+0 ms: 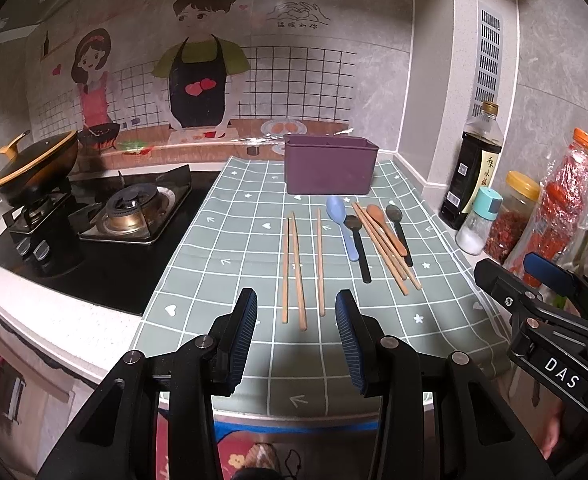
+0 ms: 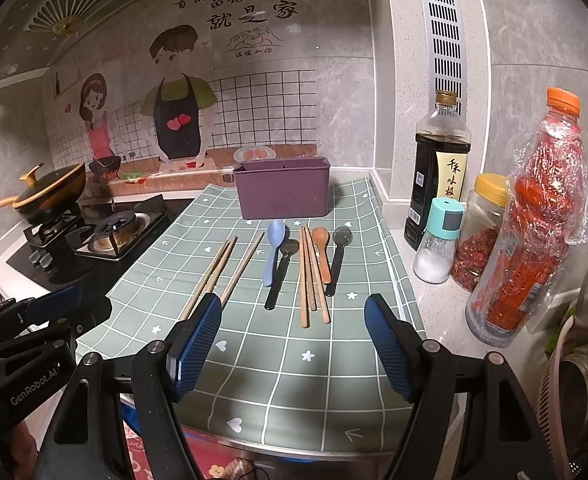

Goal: Organize utensils

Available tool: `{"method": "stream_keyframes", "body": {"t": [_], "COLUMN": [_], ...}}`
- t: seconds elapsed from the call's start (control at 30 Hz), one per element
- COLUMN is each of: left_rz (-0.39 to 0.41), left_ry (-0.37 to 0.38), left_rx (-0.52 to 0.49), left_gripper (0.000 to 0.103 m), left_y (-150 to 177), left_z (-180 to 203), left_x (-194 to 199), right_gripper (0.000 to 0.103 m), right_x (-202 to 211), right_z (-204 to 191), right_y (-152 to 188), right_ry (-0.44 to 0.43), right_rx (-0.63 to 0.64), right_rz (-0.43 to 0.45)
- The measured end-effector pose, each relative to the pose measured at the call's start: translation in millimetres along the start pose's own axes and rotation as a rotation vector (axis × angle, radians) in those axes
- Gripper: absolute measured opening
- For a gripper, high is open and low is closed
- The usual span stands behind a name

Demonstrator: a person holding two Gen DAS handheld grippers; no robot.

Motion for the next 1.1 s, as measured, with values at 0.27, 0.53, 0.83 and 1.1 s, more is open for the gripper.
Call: {"method": "stream_keyframes", "body": {"t": [0.27,0.53,0.83,1.1], "left_rz": [-0.006,-0.007,-0.007,-0.007], "left_ry": [0.001,0.0,0.001,0.002], "left_rx": [0.01,0.009,0.009,0.009], "left_gripper": [0.042,0.042,0.042,0.042], "left_y": [2.1,1.4,1.0,1.2], "left_z": [-4.1,-4.0,-4.2,-4.4], "left_x": [2.0,1.6,1.5,1.5], "right_gripper": [0.072,0.072,0.072,0.072], "right_x": [0.9,0.5,1.2,0.9], "right_z": [-2.1,-2.5,-3.7,-3.8], "right_y": [1.0,-1.1,-0.9,-1.7], "right_ry": [0.0,-0.003,-0.003,-0.004], "right_rx": [0.002,0.001,0.001,0.001], "right_rz": [-0.002,-0.004,-0.004,-0.004]}}
Point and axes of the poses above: each gripper's, at about its wrist camera, not at the fingertips, and x roughly against the way its jaws point, z to its right, y to its underside, the point moved 7 cm from there along -x, roughly the way its jaws point, and after that the axes turned 4 degrees about -y, right-handed, at the moved point
